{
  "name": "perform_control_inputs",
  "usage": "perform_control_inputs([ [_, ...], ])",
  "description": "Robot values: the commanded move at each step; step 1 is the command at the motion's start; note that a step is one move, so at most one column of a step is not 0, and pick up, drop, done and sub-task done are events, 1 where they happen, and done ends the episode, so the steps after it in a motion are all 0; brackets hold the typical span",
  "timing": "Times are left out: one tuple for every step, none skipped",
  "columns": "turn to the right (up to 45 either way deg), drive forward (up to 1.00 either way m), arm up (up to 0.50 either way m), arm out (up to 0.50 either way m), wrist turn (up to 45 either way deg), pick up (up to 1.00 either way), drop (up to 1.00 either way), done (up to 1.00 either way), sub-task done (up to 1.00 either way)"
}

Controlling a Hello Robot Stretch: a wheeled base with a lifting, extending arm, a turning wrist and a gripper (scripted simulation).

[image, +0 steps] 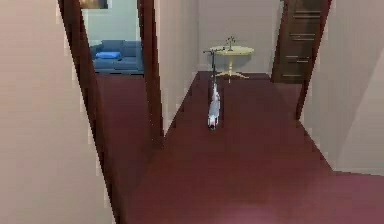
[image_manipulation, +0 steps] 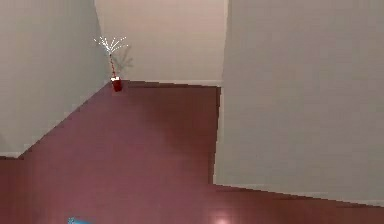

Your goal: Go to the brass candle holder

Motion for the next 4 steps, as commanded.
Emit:
perform_control_inputs([
  [6.0, 0.00, 0.00, 0.00, 0.0, 0.00, 0.00, 0.00, 0.00],
  [0.0, 0.75, 0.00, 0.00, 0.0, 0.00, 0.00, 0.00, 0.00],
  [18.0, 0.00, 0.00, 0.00, 0.0, 0.00, 0.00, 0.00, 0.00],
  [0.0, 1.00, 0.00, 0.00, 0.0, 0.00, 0.00, 0.00, 0.00],
])
